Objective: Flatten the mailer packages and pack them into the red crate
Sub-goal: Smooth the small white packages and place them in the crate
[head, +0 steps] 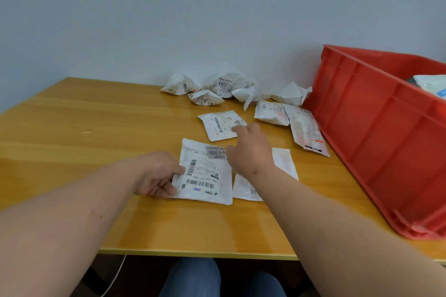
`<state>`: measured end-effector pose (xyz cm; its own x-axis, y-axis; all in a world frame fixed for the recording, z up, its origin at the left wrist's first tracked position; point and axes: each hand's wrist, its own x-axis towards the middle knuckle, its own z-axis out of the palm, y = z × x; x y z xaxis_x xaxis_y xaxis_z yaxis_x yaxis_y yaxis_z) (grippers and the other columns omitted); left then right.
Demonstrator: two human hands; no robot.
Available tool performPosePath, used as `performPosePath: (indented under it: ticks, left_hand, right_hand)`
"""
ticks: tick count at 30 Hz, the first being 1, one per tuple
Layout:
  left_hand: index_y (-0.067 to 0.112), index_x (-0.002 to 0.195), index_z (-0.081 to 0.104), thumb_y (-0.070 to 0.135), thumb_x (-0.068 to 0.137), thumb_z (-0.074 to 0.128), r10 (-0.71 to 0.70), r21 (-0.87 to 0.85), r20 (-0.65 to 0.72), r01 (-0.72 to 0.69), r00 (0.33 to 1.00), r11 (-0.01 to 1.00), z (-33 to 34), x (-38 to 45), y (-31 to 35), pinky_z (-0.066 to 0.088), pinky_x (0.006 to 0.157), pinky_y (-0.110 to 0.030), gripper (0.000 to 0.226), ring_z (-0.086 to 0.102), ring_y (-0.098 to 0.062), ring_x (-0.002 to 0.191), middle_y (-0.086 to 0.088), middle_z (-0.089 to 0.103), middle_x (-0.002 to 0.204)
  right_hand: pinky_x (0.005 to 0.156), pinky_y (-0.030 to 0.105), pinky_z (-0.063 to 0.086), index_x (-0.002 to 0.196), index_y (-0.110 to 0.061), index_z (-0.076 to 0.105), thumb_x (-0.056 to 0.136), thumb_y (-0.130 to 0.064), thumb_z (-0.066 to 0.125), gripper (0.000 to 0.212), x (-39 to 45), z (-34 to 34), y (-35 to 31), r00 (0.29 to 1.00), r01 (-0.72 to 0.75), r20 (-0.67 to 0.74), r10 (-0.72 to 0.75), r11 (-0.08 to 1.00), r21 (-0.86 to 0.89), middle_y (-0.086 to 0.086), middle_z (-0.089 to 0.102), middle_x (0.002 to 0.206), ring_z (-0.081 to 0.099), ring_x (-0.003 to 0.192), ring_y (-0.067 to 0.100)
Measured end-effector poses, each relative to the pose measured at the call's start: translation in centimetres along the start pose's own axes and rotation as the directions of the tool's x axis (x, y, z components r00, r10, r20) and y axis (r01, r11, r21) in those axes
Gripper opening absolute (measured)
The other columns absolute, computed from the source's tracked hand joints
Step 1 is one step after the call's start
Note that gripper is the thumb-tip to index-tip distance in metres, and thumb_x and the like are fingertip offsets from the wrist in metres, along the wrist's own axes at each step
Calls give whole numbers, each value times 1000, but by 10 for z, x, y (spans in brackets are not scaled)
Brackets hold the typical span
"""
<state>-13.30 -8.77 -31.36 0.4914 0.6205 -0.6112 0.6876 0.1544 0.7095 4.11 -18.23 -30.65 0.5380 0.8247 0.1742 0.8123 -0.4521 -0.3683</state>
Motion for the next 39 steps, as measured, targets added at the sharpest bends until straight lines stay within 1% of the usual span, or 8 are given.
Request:
performPosePath:
  ticks: [3,5,8,10,14,20,32,39]
  left_hand:
    - [10,94,52,40,96,58,56,495,-137,20,989,869,6,-5,19,37,43,-21,30,49,-14,44,-4,52,65]
    - [13,117,46,53,85,66,237,747,-222,9,946,665,11,-4,25,47,63,-28,55,60,-19,81,-4,58,100]
    - [22,152,17,58,81,65,388,870,-137,-77,911,487,17,8,18,36,108,-39,94,28,-25,140,-3,21,156]
    - [27,156,6,60,85,58,365,916,-66,-88,929,390,19,11,13,19,119,-41,94,6,-24,149,0,1,163]
    - [29,155,18,63,86,55,450,974,-38,-68,892,217,20,9,19,0,120,-42,86,-6,-24,149,-1,-6,163]
    - [21,156,14,50,95,40,341,969,13,-96,940,228,28,11,17,-8,121,-42,73,5,-15,151,1,5,165]
    - [20,156,-8,48,101,27,261,949,34,-113,965,295,31,10,10,2,120,-40,71,-5,-12,151,3,-15,163]
    - [31,143,41,44,100,36,471,958,-39,-100,882,268,35,3,0,16,113,-38,46,35,-13,138,8,28,156]
  right_hand:
    - [102,41,41,137,-17,51,99,-34,46,42,-8,14,-5,981,118,166,-98,987,-113,6,46,137,44,126,28]
    - [100,41,42,135,-15,52,101,-36,40,42,-15,25,-6,953,175,277,-123,970,-171,8,49,136,46,124,29]
    - [105,40,38,137,-10,48,101,-33,39,43,-22,38,-1,932,226,327,-156,956,-187,9,48,140,46,128,30]
    - [113,40,29,142,-9,42,101,-33,38,47,-26,42,3,932,261,309,-187,940,-218,8,42,147,39,135,29]
    - [123,44,6,154,-11,24,102,-36,32,59,-30,46,6,927,292,308,-211,924,-246,8,19,163,13,151,23]
    - [123,47,-3,158,-15,12,103,-37,25,61,-31,47,6,919,309,337,-206,906,-289,6,9,166,5,153,21]
    - [121,54,-8,159,-17,13,103,-40,23,61,-27,41,2,903,308,394,-168,895,-323,4,8,166,6,153,21]
    - [122,45,5,130,-19,55,96,-30,46,37,-34,29,-1,904,398,284,-319,871,-290,5,49,136,42,131,26]
